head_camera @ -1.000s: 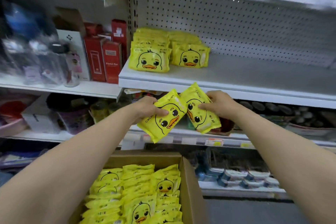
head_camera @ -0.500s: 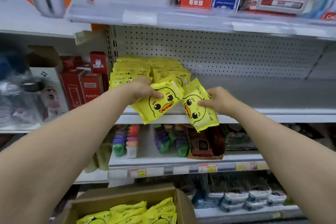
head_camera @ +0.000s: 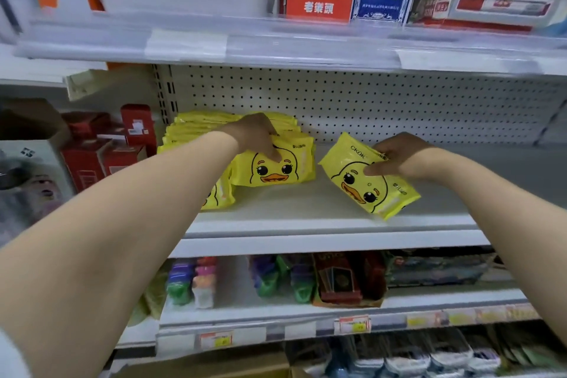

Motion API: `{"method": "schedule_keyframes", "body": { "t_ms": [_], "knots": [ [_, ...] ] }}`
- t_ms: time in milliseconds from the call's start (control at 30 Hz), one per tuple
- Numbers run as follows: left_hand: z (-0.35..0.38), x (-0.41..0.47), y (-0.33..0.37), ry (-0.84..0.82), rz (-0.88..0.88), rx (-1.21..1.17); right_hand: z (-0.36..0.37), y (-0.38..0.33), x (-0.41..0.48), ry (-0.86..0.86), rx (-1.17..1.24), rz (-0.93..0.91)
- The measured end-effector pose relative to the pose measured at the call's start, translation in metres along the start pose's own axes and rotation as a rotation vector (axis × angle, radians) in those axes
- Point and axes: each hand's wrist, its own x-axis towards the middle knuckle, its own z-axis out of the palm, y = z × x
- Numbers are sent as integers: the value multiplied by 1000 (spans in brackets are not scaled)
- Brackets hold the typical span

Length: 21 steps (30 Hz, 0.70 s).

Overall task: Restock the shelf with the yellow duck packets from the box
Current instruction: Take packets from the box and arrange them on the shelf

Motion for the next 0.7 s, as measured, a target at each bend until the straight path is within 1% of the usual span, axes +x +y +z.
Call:
{"method": "schedule_keyframes", "body": {
  "t_ms": [200,300,533,700],
  "knots": [
    [23,26,-9,-65,28,32,-9,12,19,-74,7,-28],
    [32,35,-9,-75,58,42,-5,13,27,-94,54,-59],
    [40,39,-15,2,104,49,5,17,39,-94,194,-65],
    [50,38,-19,95,91,52,10,14,47,-110,319,-93]
  ]
}}
